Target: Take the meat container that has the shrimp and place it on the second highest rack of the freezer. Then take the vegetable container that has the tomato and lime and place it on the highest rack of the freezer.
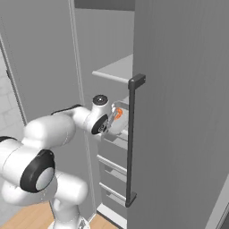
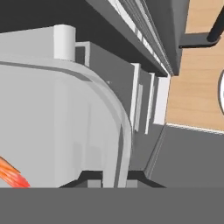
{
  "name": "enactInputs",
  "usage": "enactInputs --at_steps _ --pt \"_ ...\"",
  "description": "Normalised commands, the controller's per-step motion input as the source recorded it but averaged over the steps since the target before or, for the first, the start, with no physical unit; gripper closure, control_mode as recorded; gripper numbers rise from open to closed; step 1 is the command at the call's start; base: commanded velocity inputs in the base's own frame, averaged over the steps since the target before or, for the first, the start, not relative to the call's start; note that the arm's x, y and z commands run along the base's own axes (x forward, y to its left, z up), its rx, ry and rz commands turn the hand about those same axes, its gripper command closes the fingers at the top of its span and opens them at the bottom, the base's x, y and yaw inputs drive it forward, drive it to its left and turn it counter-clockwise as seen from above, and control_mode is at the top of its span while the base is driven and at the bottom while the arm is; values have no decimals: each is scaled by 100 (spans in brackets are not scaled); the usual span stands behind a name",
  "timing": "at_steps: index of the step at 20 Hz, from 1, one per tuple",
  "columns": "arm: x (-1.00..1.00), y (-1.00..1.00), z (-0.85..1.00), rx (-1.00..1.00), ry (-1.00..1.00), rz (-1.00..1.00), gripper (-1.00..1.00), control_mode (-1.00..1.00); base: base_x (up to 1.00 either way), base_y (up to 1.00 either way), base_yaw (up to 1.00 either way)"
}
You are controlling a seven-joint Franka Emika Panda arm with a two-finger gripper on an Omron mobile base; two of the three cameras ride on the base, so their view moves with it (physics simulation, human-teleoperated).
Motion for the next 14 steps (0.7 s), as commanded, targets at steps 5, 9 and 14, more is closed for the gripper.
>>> enactInputs --at_steps 5,9,14 --pt "36 -16 -19 0 1 0 100 -100 0 0 0" --pt "37 -10 -17 0 0 0 100 -100 0 0 0" --pt "39 -6 -18 0 1 0 100 -100 0 0 0"
